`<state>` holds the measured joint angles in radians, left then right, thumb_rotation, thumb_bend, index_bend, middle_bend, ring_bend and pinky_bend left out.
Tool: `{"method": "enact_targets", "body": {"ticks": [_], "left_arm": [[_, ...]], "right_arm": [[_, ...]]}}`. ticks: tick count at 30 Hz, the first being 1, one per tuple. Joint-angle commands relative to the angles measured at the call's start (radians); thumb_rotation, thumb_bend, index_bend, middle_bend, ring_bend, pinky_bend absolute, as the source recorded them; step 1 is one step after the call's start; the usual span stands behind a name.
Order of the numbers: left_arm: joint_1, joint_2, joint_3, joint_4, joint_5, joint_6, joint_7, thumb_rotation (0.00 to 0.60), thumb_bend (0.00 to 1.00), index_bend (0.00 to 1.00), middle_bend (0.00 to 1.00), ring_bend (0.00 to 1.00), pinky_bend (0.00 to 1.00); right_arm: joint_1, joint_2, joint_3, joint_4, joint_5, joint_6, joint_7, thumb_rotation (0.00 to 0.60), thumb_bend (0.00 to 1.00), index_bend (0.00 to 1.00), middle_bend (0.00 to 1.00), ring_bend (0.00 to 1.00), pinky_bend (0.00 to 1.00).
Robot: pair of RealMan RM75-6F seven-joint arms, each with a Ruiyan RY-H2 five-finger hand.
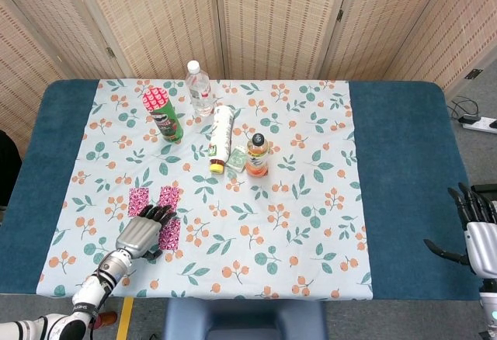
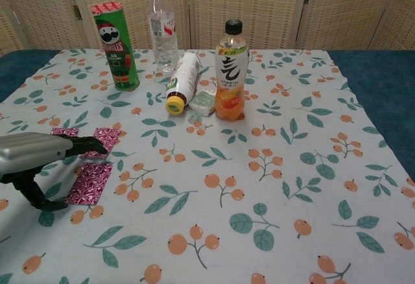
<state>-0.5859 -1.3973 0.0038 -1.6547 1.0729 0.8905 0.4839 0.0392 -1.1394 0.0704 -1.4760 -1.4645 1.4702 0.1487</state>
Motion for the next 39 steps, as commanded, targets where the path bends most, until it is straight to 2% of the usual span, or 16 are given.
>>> {"method": "enact_targets", "body": {"ticks": [1, 21, 28, 33, 39], "left_arm": [[-0.014, 0.019, 0.006, -0.024, -0.037, -0.021, 0.016, 0.600, 0.32, 0.10, 0.00, 0.00, 0.00], [-0.066, -0.007, 0.009, -0.036, -0.144, -0.013, 0.052, 0.600, 0.32, 0.12, 0.00, 0.00, 0.00], [-0.069, 0.001, 0.029, -0.059, -0.136, 0.003, 0.061, 0.600, 0.32, 0.16, 0.00, 0.00, 0.00], [-0.062, 0.014, 0.044, -0.082, -0.121, 0.028, 0.065, 0.600, 0.32, 0.17, 0.00, 0.00, 0.00], [-0.057, -0.003, 0.046, -0.061, -0.115, 0.062, 0.082, 0.600, 0.32, 0.15, 0.00, 0.00, 0.00]], "right_arm": [[0.001, 0.000, 0.001, 0.001, -0.002, 0.001, 0.003, 0.474, 0.19, 0.00, 0.00, 0.00, 0.00], [-0.002, -0.002, -0.002, 0.024, -0.006, 0.004, 0.031, 0.483, 0.19, 0.00, 0.00, 0.00, 0.00], [-0.004, -0.002, -0.002, 0.026, -0.006, 0.004, 0.034, 0.484, 0.19, 0.00, 0.00, 0.00, 0.00], [-0.005, -0.001, -0.002, 0.025, -0.007, 0.007, 0.034, 0.486, 0.19, 0.00, 0.00, 0.00, 0.00], [-0.005, 0.000, -0.003, 0.021, -0.010, 0.009, 0.030, 0.484, 0.20, 0.00, 0.00, 0.00, 0.00]]}}
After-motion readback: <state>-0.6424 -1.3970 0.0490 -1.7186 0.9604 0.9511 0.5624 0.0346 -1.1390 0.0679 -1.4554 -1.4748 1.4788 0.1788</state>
